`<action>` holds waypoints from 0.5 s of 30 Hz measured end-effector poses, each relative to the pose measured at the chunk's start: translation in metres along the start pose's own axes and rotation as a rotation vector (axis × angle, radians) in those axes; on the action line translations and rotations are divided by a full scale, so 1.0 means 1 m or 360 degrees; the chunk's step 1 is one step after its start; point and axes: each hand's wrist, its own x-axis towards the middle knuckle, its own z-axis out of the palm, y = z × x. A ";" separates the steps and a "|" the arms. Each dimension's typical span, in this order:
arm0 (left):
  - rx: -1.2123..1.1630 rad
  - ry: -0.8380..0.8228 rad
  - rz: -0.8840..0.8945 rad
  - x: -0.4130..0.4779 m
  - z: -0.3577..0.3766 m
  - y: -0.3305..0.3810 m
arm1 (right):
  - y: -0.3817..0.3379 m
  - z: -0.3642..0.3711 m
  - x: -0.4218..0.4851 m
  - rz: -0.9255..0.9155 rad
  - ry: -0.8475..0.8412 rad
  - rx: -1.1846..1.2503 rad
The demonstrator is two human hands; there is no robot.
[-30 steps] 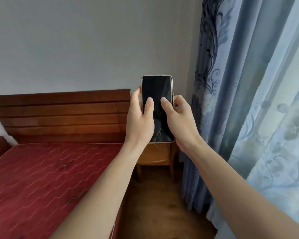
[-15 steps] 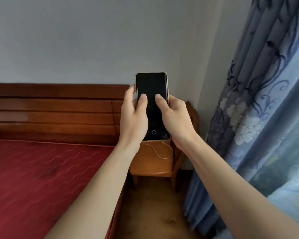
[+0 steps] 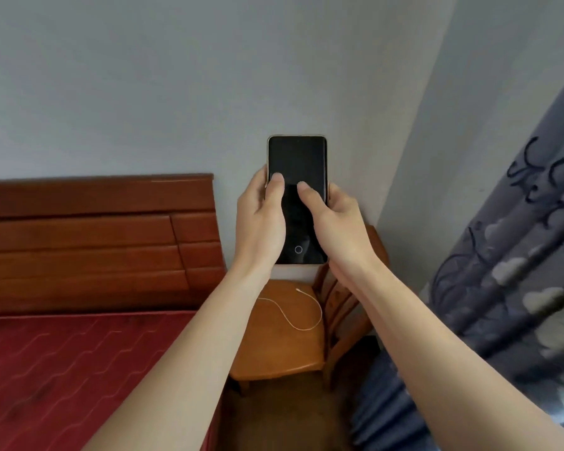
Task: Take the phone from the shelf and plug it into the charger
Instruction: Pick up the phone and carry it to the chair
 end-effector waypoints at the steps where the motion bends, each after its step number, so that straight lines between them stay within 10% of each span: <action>1: 0.0016 0.0003 -0.0007 0.014 0.005 -0.010 | 0.008 -0.002 0.017 0.0016 0.0017 0.0016; 15: 0.0333 0.0063 -0.0534 0.163 0.070 -0.241 | 0.206 -0.033 0.221 0.0506 0.0188 -0.0227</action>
